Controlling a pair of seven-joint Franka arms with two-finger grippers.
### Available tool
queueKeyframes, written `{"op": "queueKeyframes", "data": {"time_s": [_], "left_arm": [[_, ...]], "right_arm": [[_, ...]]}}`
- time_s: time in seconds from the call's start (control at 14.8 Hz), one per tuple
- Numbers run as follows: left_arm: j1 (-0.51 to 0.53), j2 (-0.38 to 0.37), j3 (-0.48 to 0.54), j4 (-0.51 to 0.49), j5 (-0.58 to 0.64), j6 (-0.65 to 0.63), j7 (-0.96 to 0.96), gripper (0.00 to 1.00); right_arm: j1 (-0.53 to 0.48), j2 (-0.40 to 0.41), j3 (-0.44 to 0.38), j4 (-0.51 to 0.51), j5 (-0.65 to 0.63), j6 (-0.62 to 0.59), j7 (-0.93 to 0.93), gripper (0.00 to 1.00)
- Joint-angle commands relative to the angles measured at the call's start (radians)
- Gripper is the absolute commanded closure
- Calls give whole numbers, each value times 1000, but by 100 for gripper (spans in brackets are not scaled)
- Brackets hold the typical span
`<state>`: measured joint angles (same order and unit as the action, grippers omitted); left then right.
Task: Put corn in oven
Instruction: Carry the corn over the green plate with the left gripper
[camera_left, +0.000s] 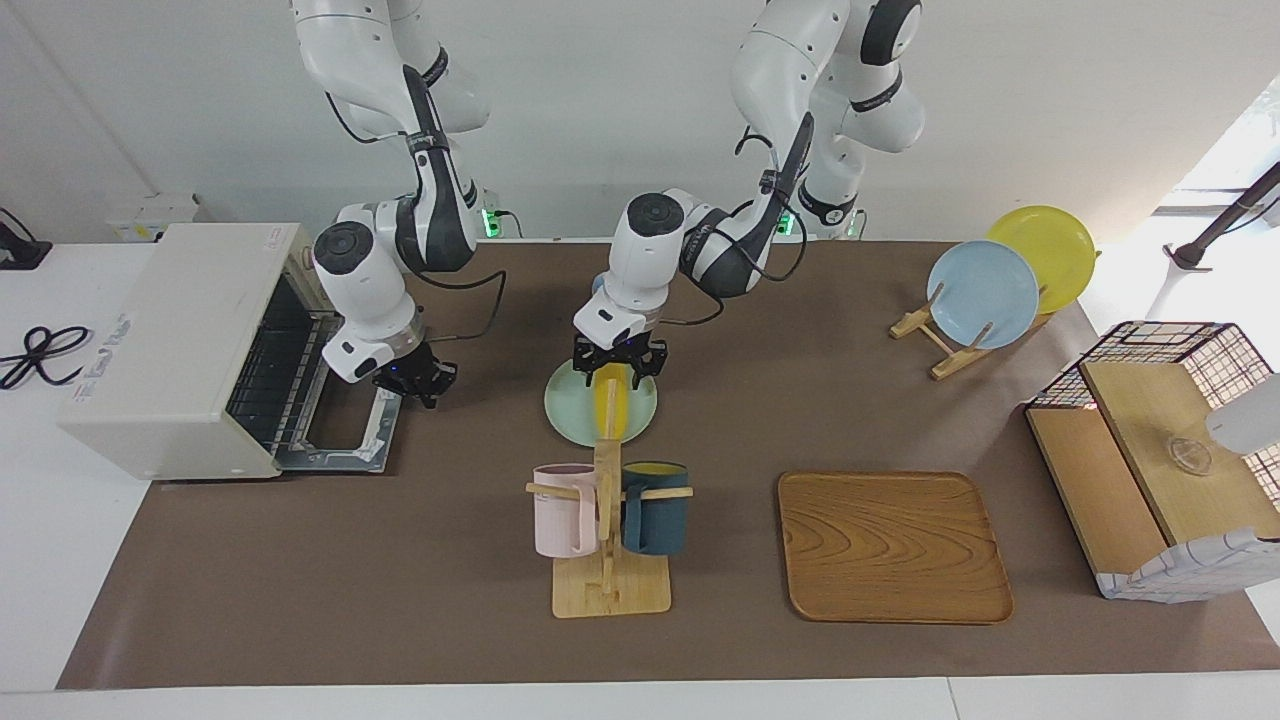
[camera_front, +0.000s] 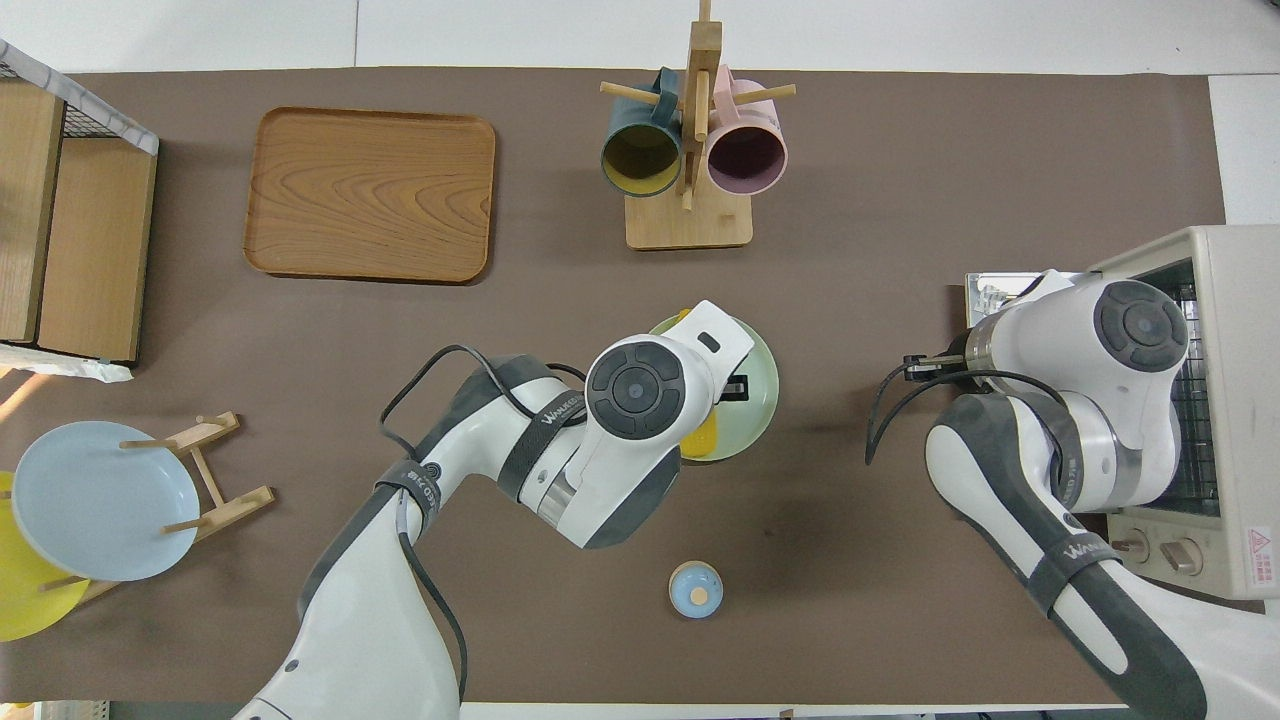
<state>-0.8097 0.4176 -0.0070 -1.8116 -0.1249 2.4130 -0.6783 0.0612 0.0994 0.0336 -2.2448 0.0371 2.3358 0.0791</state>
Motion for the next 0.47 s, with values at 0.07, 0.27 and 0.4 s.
{"op": "queueKeyframes", "data": {"time_s": [0.07,0.27,0.4], "left_arm": [[-2,-34,22,-14,-2,-54,16,0],[93,-106,22,-12,-2,-153,119,0],[191,-164,22,-2,-2,-231,202,0]], "right_arm": [[48,-49,-6,108,21,-189,80,100],[92,-46,-8,161,21,-245,169,58],[124,-40,-8,189,20,-259,174,38]]}}
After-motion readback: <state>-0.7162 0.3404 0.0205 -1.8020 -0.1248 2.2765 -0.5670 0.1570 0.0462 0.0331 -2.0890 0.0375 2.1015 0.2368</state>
